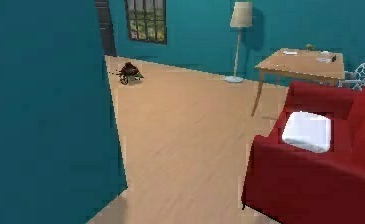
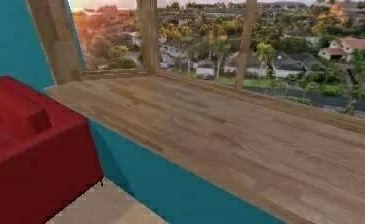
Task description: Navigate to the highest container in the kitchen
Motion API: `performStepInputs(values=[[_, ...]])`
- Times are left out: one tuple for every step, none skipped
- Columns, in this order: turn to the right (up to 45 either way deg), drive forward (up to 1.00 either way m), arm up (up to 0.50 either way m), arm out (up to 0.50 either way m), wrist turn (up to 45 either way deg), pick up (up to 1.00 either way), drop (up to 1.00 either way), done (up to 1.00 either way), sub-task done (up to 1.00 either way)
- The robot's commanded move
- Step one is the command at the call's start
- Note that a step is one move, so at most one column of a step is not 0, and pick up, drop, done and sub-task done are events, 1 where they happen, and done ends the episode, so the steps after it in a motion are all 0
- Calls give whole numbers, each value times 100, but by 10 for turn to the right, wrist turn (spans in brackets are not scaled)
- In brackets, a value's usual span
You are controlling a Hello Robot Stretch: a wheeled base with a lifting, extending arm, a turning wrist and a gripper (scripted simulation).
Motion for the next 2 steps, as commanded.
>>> performStepInputs(values=[[0, 100, 0, 0, 0, 0, 0, 0, 0], [-30, 0, 0, 0, 0, 0, 0, 0, 0]])
